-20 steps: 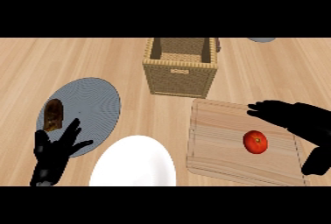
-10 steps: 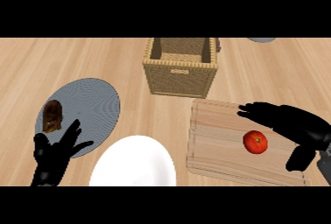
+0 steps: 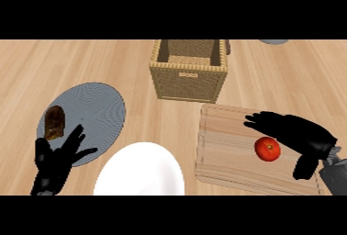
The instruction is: Pick the tomato from the cutting board and place it in the basket
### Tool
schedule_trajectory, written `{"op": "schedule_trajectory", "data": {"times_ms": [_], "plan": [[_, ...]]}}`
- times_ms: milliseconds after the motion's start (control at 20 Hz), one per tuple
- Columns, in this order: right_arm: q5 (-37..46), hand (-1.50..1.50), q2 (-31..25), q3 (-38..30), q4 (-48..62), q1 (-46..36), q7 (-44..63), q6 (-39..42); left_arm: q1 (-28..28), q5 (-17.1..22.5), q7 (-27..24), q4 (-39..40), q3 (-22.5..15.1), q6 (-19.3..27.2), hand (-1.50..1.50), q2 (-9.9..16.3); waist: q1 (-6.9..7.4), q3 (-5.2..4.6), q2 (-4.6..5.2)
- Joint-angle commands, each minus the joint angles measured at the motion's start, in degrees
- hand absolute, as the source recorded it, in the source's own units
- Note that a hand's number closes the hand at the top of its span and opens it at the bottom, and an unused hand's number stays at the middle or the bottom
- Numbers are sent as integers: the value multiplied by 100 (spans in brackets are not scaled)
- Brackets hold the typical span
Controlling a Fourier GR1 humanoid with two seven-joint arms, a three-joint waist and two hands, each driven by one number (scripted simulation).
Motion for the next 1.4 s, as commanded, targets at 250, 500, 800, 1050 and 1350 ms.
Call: {"op": "schedule_trajectory", "data": {"times_ms": [250, 500, 800, 1050, 1350], "plan": [[691, -150, 347, 122, 1052, -264, -188, -378, 133, -252, 149, 269, -64, -42, 0, -118, 41, -47, 59], [857, -150, 604, 209, 474, 211, 48, -312, 651, -442, 311, -372, -177, 117, 0, -239, 8, -49, 31], [946, -150, 774, -91, 1292, -516, -275, -137, 136, -385, 228, 140, 113, -167, 0, -234, 31, -49, 46], [1289, 150, 431, -15, 1144, -199, -903, -800, 129, -513, 397, -17, 39, -3, 0, -439, 8, -48, 43], [1615, 150, 437, -41, 1030, -104, -1111, -1135, 105, -602, 236, 149, 220, -86, 0, -420, -14, -51, 34]]}}
